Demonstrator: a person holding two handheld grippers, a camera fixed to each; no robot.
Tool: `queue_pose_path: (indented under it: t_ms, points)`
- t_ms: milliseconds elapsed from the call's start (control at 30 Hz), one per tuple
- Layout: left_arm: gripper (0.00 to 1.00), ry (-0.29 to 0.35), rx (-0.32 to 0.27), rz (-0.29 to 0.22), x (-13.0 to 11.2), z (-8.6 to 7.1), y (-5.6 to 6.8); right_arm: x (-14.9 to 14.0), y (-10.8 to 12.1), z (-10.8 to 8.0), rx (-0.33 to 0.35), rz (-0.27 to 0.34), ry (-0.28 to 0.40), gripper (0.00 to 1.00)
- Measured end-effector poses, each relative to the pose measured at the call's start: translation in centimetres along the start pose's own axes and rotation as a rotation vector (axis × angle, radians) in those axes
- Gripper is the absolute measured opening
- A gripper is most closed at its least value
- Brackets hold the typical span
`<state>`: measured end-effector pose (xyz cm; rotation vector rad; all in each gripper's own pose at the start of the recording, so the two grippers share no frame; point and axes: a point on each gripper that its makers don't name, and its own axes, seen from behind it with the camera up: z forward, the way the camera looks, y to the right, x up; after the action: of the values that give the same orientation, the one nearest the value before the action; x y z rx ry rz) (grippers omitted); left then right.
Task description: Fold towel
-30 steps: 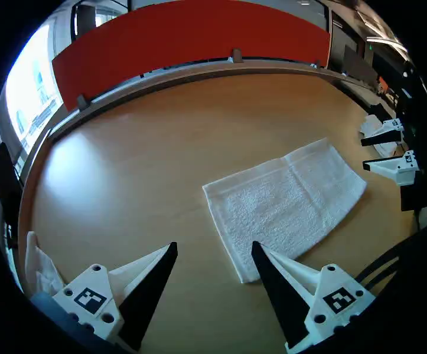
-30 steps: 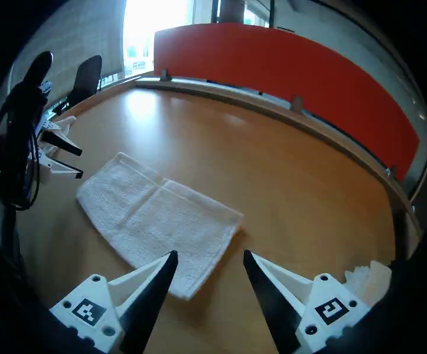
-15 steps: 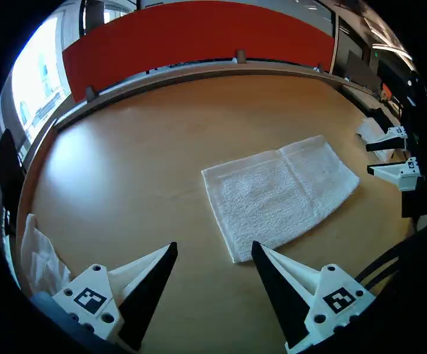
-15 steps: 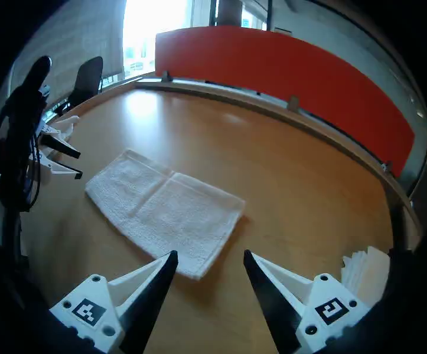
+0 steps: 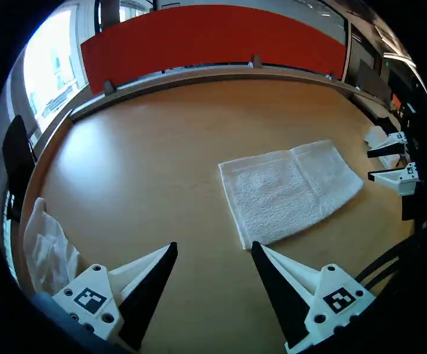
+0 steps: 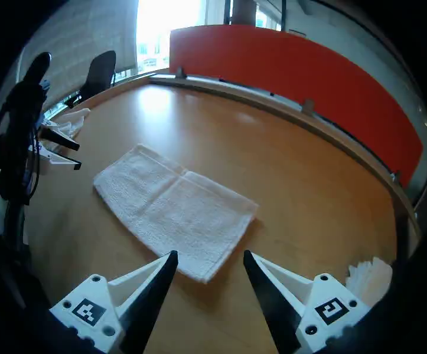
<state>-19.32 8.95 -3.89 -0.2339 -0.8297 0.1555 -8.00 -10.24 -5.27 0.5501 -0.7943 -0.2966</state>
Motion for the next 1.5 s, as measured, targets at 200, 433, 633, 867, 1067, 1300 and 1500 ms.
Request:
queue_pose_path:
  t_ms: [200, 433, 633, 867, 1067, 1300, 1500]
  points:
    - [0.93, 0.006, 0.026, -0.042, -0.6, -1.0, -1.0, 0.1, -0.1, 0.4, 0.021, -0.023, -0.007, 0.86]
    - [0.93, 0.009, 0.043, -0.069, -1.2, -2.1, -1.7, -0.3, -0.2, 0.9, 0.042, -0.041, -0.022, 0.86]
    - [0.93, 0.009, 0.055, -0.082, -1.7, -2.9, -2.3, -1.3, -0.1, 1.3, 0.053, -0.050, -0.043, 0.86]
    - [0.93, 0.003, 0.063, -0.103, -2.5, -3.5, -2.7, -3.1, -0.3, 1.5, 0.071, -0.051, -0.075, 0.82]
    - [0.93, -0.009, 0.066, -0.111, -3.2, -3.9, -2.8, -4.1, -0.1, 1.7, 0.081, -0.053, -0.104, 0.71]
    - [0.93, -0.012, 0.068, -0.121, -3.6, -4.0, -3.0, -4.7, -0.4, 1.6, 0.120, -0.051, -0.127, 0.52]
    - [0.93, -0.011, 0.071, -0.123, -3.6, -4.2, -3.3, -5.0, -0.4, 1.7, 0.137, -0.069, -0.144, 0.44]
